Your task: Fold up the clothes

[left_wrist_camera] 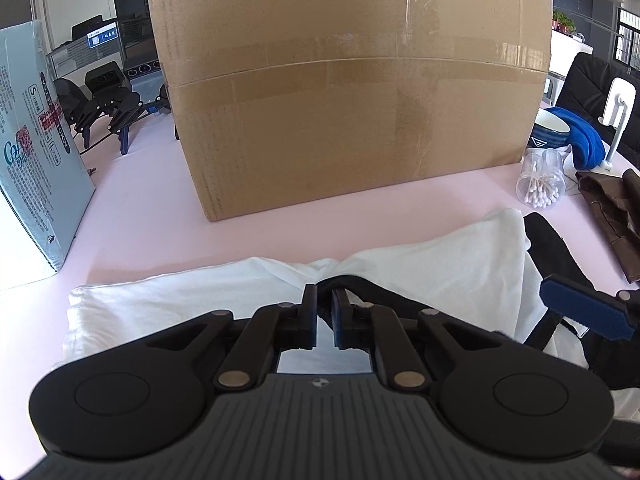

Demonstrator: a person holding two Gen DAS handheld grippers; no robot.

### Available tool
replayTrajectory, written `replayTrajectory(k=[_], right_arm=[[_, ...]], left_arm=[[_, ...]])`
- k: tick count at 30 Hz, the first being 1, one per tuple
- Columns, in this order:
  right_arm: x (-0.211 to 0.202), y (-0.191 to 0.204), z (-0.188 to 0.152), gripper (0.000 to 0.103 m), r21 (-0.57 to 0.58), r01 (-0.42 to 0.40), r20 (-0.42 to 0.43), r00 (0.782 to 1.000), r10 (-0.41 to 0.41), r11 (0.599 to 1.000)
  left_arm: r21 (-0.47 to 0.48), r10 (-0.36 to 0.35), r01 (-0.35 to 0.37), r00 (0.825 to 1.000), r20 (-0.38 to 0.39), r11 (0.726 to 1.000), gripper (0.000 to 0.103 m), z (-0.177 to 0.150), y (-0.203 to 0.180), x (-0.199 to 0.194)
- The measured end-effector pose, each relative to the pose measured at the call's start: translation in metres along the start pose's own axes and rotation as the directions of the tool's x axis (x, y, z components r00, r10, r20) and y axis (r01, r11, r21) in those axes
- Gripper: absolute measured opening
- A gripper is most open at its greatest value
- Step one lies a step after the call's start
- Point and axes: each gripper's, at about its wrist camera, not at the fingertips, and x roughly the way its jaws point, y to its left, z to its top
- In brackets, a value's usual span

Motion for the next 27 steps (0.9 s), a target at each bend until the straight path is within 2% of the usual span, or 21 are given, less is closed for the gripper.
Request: replayTrajectory(k=[5, 6, 9, 14, 16, 17, 20, 23, 27], right_arm=[[0.026, 0.024, -0.009, 0.038, -0.121, 0.054, -0.029, 0.998, -0.058, 0.991], [0.030, 0.023, -0.011, 0.038, -0.121, 0.055, -0.037, 0.998, -0.060, 0.991], [0.040, 0.021, -0.015, 0.022, -0.128, 0.096, -0.070, 0.992, -0.105, 0.987], [0.035, 0.006, -0.019, 0.018, -0.105, 0.153, -0.078, 0.984, -0.162, 0.983], [0.033, -0.003, -0.023, 0.007, -0.089, 0.133, -0.089, 0.986, -0.141, 0.987], [0.032, -0.007, -0.022, 0.006, -0.074, 0.127, -0.096, 0.986, -0.134, 0.989], [0.029, -0.015, -0.020, 0.006, -0.026, 0.098, -0.100, 0.990, -0.100, 0.995], [0.024, -0.018, -0.023, 0.006, -0.037, 0.060, -0.073, 0.995, -0.063, 0.997], [0.013, -0.005, -0.023, 0.006, -0.138, 0.003, -0.027, 1.000, -0.007, 0.990]], left_arm=[[-0.019, -0.013, 0.013, 1.000, -0.021, 1.000, 0.007, -0.002, 0.004, 0.005], [-0.026, -0.016, 0.015, 1.000, -0.024, 1.000, 0.007, -0.002, 0.005, 0.006], [-0.038, -0.018, 0.016, 0.999, -0.029, 0.999, 0.007, -0.001, 0.008, 0.007], [-0.031, -0.015, 0.014, 0.999, -0.035, 0.999, 0.007, -0.002, 0.011, 0.008], [-0.038, -0.023, 0.022, 0.999, -0.038, 0.999, 0.007, -0.002, 0.015, 0.009], [-0.040, -0.015, 0.013, 0.999, -0.040, 0.999, 0.006, -0.003, 0.017, 0.010], [-0.058, 0.007, -0.011, 0.998, -0.070, 0.998, 0.005, -0.003, 0.021, 0.013], [-0.109, -0.014, 0.001, 0.993, -0.120, 0.994, 0.005, -0.006, 0.029, 0.018], [-0.109, 0.027, -0.035, 0.997, -0.079, 0.993, 0.005, -0.008, 0.035, 0.007]])
